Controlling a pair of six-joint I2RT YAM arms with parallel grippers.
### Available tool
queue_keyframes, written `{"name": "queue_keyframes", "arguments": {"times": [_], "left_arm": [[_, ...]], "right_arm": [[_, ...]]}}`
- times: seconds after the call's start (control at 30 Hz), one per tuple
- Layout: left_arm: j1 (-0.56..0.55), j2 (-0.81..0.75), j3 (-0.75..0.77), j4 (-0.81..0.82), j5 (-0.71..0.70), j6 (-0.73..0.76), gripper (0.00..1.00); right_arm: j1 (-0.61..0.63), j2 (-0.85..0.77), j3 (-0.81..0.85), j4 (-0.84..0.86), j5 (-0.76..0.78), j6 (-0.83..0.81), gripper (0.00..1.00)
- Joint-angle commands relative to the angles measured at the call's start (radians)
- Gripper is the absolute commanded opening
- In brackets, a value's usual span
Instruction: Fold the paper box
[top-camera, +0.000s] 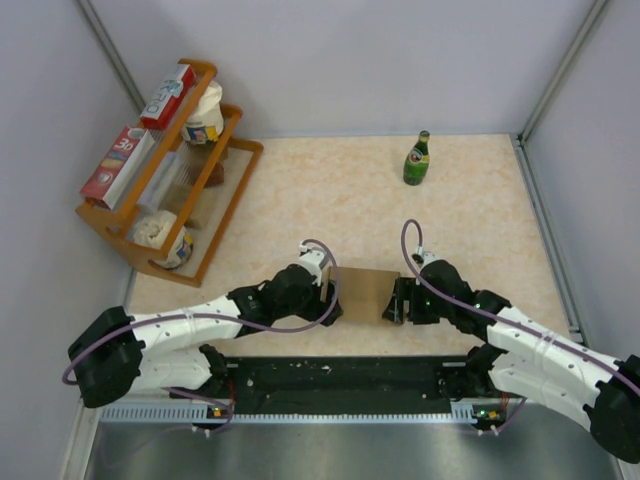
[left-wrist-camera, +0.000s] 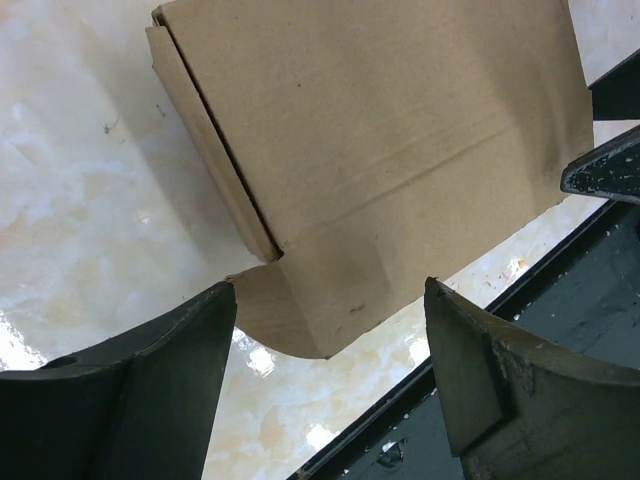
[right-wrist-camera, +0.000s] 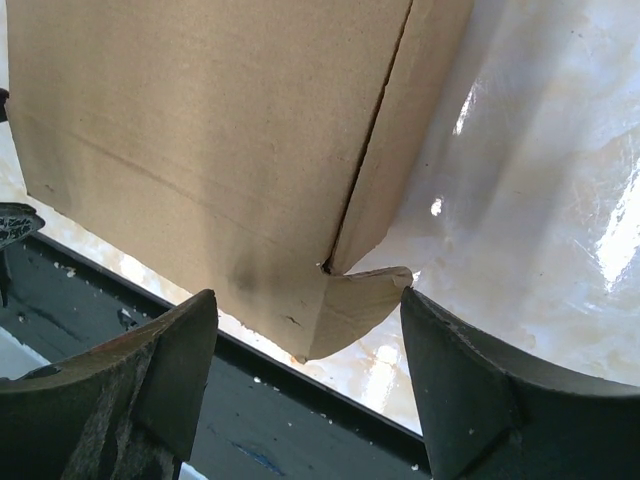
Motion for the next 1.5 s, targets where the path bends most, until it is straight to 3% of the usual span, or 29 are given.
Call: {"name": "queue_keyframes", "arguments": {"times": [0.0, 1.13, 1.47], "left_arm": [[-0.004, 0.032, 0.066, 0.032, -0.007, 0.036, 0.80], [-0.004, 0.035, 0.032, 0.016, 0.090, 0.035, 0.73], [-0.004, 0.052, 0.031, 0.035, 0.128, 0.033, 0.61]], "right_arm": [[0.010, -0.005, 0.050, 0.004, -0.011, -0.018, 0.72], [0.010, -0.020, 0.004, 0.041, -0.046, 0.008, 0.54], [0.009, -0.010, -0.004, 0.060, -0.064, 0.011, 0.41]]}}
